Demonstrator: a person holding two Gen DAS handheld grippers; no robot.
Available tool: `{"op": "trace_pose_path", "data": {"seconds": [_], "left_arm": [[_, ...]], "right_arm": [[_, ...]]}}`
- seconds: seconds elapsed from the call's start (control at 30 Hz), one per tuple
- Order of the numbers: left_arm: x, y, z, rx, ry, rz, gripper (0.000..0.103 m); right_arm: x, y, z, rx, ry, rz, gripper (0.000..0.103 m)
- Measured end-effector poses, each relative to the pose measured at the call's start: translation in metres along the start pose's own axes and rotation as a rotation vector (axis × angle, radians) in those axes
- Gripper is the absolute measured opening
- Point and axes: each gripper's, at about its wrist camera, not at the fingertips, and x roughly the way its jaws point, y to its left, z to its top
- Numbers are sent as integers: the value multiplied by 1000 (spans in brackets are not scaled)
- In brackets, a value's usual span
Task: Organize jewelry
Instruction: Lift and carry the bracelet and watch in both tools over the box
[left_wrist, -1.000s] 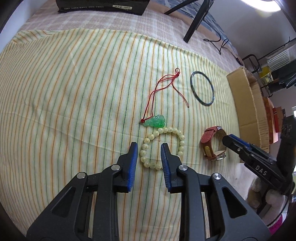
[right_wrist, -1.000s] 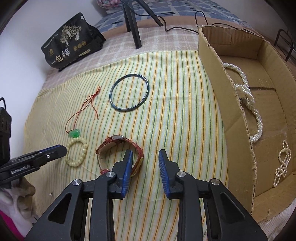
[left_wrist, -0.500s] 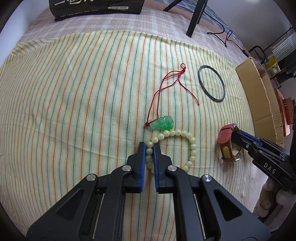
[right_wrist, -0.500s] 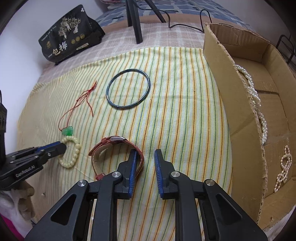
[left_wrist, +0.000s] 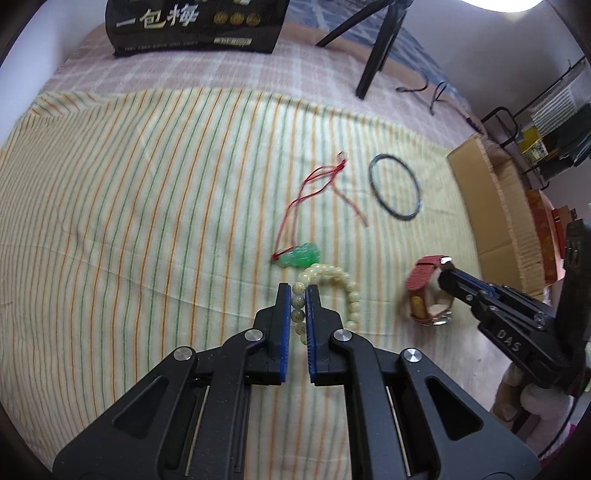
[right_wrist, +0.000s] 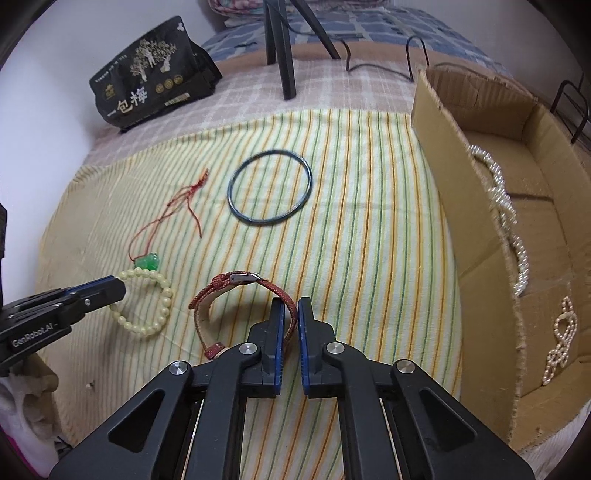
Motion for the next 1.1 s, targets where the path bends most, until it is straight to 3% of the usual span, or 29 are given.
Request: {"op": "trace_pose_path", "data": {"seconds": [0.43, 0.67, 1.1], "left_arm": [[-39, -28, 0, 29, -82, -76, 5], [-55, -47, -1, 43, -116, -131, 5], [-74, -114, -8, 164, -169, -212, 5]], "right_arm": [[-35, 4, 2, -41, -98, -22, 6], [-61, -11, 2, -19, -152, -22, 6], [-106, -63, 2, 61, -245, -57, 6]]}}
